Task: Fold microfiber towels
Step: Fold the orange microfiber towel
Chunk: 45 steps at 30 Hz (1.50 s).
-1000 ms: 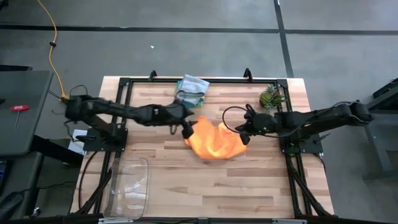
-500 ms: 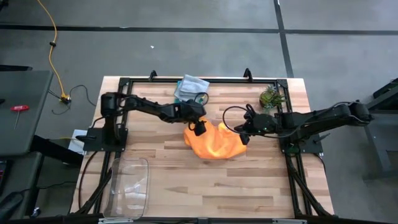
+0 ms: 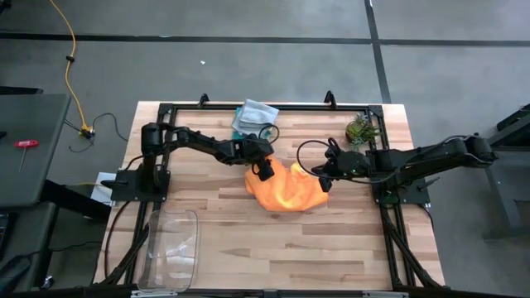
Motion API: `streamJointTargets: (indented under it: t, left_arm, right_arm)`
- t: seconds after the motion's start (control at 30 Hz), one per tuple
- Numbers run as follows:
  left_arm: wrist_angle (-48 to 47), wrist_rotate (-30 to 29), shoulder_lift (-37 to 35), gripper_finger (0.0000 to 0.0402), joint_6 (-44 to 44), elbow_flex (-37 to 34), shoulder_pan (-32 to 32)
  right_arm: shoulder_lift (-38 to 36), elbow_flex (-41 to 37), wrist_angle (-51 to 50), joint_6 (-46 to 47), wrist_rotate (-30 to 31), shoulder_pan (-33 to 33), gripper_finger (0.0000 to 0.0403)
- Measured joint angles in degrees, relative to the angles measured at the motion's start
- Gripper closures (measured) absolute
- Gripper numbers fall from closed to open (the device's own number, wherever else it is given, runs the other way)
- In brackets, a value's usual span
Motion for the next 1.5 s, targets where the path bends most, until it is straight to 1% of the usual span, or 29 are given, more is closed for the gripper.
streamJointTargets:
  t: [0.07,0.13,0.17,0.2,0.3,0.43,0.67,0.73,0.8,0.9,1.0,1.07,1.17,1.23,1.33,1.4,1.5]
  left_arm:
    - [-0.2,0.1,-0.3,0.0304,0.0,0.0,0.0]
    - [-0.6,0.1,-0.8,0.0358,0.0,0.0,0.0]
    - [-0.8,0.1,-1.2,0.0379,0.0,-0.1,0.0]
    - [-0.7,0.1,-1.6,0.0389,0.0,-0.1,0.0]
    - [-1.8,0.5,-4.7,0.0391,1.8,-0.1,0.0]
    - [-3.9,0.3,-11.9,0.0398,7.7,-0.1,0.0]
    - [-2.7,-6.2,-25.5,0.0400,17.7,-0.1,2.4]
    - [-2.9,-6.6,-28.6,0.0400,19.0,-0.1,3.3]
    - [-3.2,-5.3,-31.3,0.0401,20.2,-0.1,3.6]
    - [-5.0,-3.1,-34.4,0.0401,21.4,0.0,1.4]
    - [-9.8,-2.6,-35.5,0.0401,21.8,0.0,-3.0]
    - [-14.0,-3.0,-35.4,0.0401,19.7,-0.1,-6.3]
    - [-18.5,-4.1,-34.2,0.0401,13.4,0.0,-11.3]
    - [-21.5,-5.9,-32.9,0.0401,8.3,-0.1,-14.2]
    - [-22.3,-9.8,-30.9,0.0401,3.4,-0.1,-18.1]
    - [-23.4,-12.2,-29.8,0.0401,0.9,-0.1,-19.7]
    - [-23.2,-13.5,-28.9,0.0401,-2.1,-0.1,-20.7]
  right_arm:
    - [0.0,0.0,0.0,0.0,0.0,0.0,0.0403]
    - [0.0,0.0,0.0,0.0,0.1,0.0,0.0403]
    - [0.0,0.0,0.0,0.0,0.3,0.0,0.0403]
    - [0.0,0.0,0.0,0.0,0.3,0.0,0.0403]
    - [0.0,0.0,0.1,0.0,0.3,0.0,0.0403]
    - [0.0,0.0,0.1,0.4,0.5,0.0,0.0403]
    - [0.0,0.0,0.1,1.1,6.4,0.0,0.0403]
    - [0.0,0.0,0.1,1.0,6.7,0.0,0.0403]
    - [0.0,0.0,0.1,1.0,6.6,0.0,0.0403]
    - [0.0,0.0,0.1,1.4,6.4,0.0,0.0403]
    - [0.0,0.0,0.4,1.4,6.4,0.0,0.0403]
    - [0.0,0.0,0.4,1.4,6.4,0.0,0.0403]
    - [0.0,0.0,0.5,2.1,6.4,0.0,0.0403]
    - [0.0,0.0,0.5,2.7,6.4,0.0,0.0403]
    - [0.1,0.0,0.1,4.5,6.4,-0.1,0.0401]
    - [0.8,0.0,0.0,5.2,5.6,-0.8,0.0392]
    - [3.2,0.0,0.1,5.3,3.2,-3.4,0.0359]
